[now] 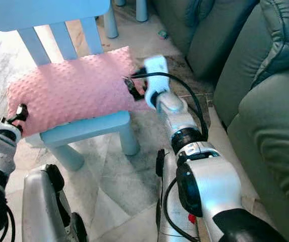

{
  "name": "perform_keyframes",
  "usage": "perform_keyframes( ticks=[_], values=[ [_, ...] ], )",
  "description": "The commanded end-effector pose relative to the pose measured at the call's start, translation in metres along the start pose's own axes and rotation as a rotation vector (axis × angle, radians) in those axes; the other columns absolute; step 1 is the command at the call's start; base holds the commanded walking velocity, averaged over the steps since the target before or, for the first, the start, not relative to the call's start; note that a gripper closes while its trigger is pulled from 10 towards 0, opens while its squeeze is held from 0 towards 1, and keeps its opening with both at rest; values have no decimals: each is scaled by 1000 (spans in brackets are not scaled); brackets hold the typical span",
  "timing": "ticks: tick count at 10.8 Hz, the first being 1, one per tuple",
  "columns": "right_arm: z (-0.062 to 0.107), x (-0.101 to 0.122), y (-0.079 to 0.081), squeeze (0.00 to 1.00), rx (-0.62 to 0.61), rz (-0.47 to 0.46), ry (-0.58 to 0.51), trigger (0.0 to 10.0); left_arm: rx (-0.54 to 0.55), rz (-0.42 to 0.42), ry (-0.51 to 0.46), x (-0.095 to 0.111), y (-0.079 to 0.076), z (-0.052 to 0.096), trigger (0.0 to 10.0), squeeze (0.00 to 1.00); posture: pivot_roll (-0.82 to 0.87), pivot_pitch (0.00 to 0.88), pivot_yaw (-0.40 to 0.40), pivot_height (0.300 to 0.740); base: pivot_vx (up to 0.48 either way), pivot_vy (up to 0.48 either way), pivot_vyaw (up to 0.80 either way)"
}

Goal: Move the pillow to the sofa

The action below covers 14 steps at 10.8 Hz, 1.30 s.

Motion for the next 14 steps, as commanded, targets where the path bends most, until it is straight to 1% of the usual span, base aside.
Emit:
perform_keyframes(
  ticks=[1,2,3,4,5,6,7,8,9,10,11,12,13,14],
  values=[
    [-1,-6,7,0,24,-32,19,10000,-4,-18,42,-4,5,1,10000,0,-158,335,-17,395,0,0,0],
    [-1,-1,7,0,32,-23,8,10000,-39,-27,39,-2,-2,1,10000,0,-154,336,-15,395,0,0,0],
    [-2,4,6,0,41,-35,-5,10000,-56,-24,64,-7,-3,3,10000,0,-150,337,-14,395,0,0,0],
    [-1,10,5,0,56,-29,-29,10000,-73,-16,45,-3,-2,7,10000,0,-154,337,-16,395,0,0,0],
    [-1,19,5,0,73,-10,-71,10000,-91,-6,27,5,-3,13,10000,0,-157,338,-16,395,0,0,0],
    [0,30,3,0,95,6,-123,10000,-147,-25,-40,29,-18,22,10000,0,-160,334,-14,395,0,0,0],
    [2,37,-1,0,97,-6,-153,10000,-185,-69,-95,48,-31,33,10000,0,-152,331,-12,395,0,0,0],
    [3,38,-3,0,101,-21,-160,10000,-173,-94,-113,53,-30,39,10000,0,-149,326,-10,395,0,0,0],
    [5,35,-4,0,104,-23,-164,10000,-159,-134,-124,56,-27,46,10000,0,-151,322,-9,395,0,0,0],
    [6,30,-2,0,113,-42,-158,10000,-117,-136,-108,54,-15,49,10000,0,-149,321,-10,395,0,0,0],
    [7,22,5,0,142,-47,-148,10000,-59,-104,-74,49,4,45,10000,0,-149,319,-10,395,0,0,0],
    [6,20,16,0,198,-67,-145,10000,-33,-62,-53,47,17,39,10000,0,-162,320,-13,395,0,0,0],
    [6,21,28,0,256,-87,-150,10000,-26,-37,-29,43,23,32,10000,0,-166,322,-15,395,0,0,0],
    [4,22,43,0,323,-99,-146,10000,-12,-13,12,36,28,22,10000,0,-168,326,-20,395,0,0,0]
  ],
)
Point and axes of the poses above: a point about 5 cm out from each wrist's last joint towards the gripper, its own z axis pointing back from the gripper into the wrist, its own x axis along the axis of the wrist's last joint, y = z × x, the point moved 6 cm from there along -z, pointing out of the wrist towards the gripper, and after that the axes turned 6 degrees about z, right-handed, at the moved point
